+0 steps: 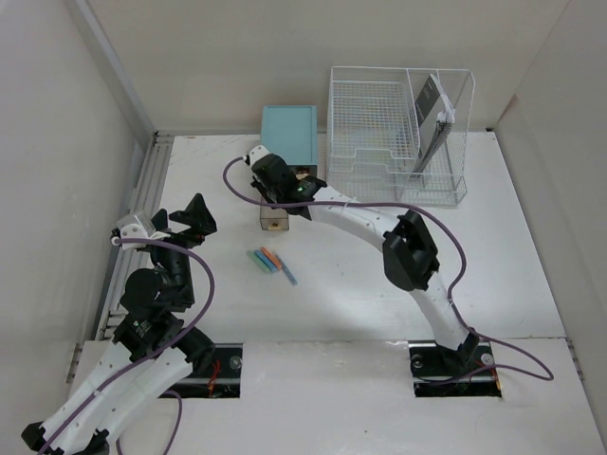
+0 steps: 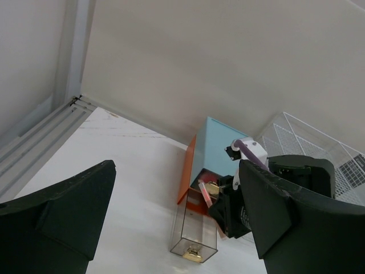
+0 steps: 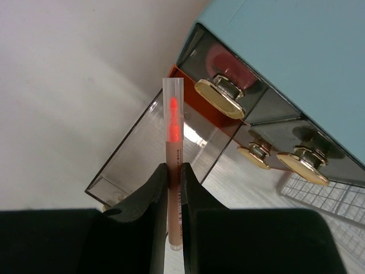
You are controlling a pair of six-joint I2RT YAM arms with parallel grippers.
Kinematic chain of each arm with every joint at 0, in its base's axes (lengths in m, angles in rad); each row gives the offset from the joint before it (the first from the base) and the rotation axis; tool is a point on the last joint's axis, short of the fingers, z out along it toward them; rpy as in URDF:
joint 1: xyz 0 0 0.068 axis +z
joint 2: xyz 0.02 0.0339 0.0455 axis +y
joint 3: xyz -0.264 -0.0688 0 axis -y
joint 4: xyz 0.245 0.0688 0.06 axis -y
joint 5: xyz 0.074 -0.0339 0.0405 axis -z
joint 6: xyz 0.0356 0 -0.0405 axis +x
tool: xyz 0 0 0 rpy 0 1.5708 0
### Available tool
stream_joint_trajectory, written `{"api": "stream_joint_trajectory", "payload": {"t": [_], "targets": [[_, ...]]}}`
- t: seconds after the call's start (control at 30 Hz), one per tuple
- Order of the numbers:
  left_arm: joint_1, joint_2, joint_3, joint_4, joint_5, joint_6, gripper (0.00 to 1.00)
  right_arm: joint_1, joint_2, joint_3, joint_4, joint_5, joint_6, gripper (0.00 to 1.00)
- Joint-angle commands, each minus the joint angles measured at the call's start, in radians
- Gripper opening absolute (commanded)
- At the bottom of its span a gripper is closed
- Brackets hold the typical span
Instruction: Organize the desk
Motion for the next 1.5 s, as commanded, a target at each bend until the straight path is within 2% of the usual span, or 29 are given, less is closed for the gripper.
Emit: {"api": "stream_joint_trajectory", "payload": {"t": [0.0,0.17,0.33,0.47,0.63,0.83,1.03,1.17,1.27,1.37,1.47], "targets": [[0.001,-0.012,-0.005,0.029,0.007,0.005,0.87,-0.002,0.005,0.034,0.021,-0.021,0.017,0.04],[0.001,-0.003,-0.005,0.029,0.007,0.005,0.87,-0.002,0.025,0.034,0.012,-0.032,0.017,0.04],[0.001,-0.003,-0.005,0.029,0.007,0.005,0.87,-0.002,0.043,0.034,0.001,-0.041,0.017,0.08],[0.001,-0.003,-0.005,0.029,0.007,0.005,0.87,-0.011,0.052,0.034,0.001,-0.041,0.008,0.12],[0.001,-0.003,-0.005,0.029,0.007,0.005,0.87,-0.011,0.052,0.034,0.001,-0.05,-0.001,0.24],[0.001,-0.003,-0.005,0.029,0.007,0.005,0.87,-0.011,0.052,0.034,0.001,-0.059,-0.002,0.32],[0.001,-0.003,-0.005,0.029,0.007,0.005,0.87,-0.011,0.04,0.034,0.001,-0.059,-0.011,0.34],[0.001,-0.003,-0.005,0.029,0.007,0.005,0.87,-0.011,-0.041,-0.005,0.01,-0.104,-0.031,0.34],[0.001,-0.003,-0.005,0.029,0.007,0.005,0.87,-0.011,-0.134,-0.044,-0.015,-0.207,-0.04,0.27],[0.001,-0.003,-0.005,0.029,0.007,-0.004,0.87,-0.011,-0.239,-0.148,-0.037,-0.335,-0.051,0.25],[0.001,-0.003,-0.005,0.029,0.007,-0.004,0.87,0.02,-0.338,-0.325,-0.022,-0.349,-0.095,0.24]]}}
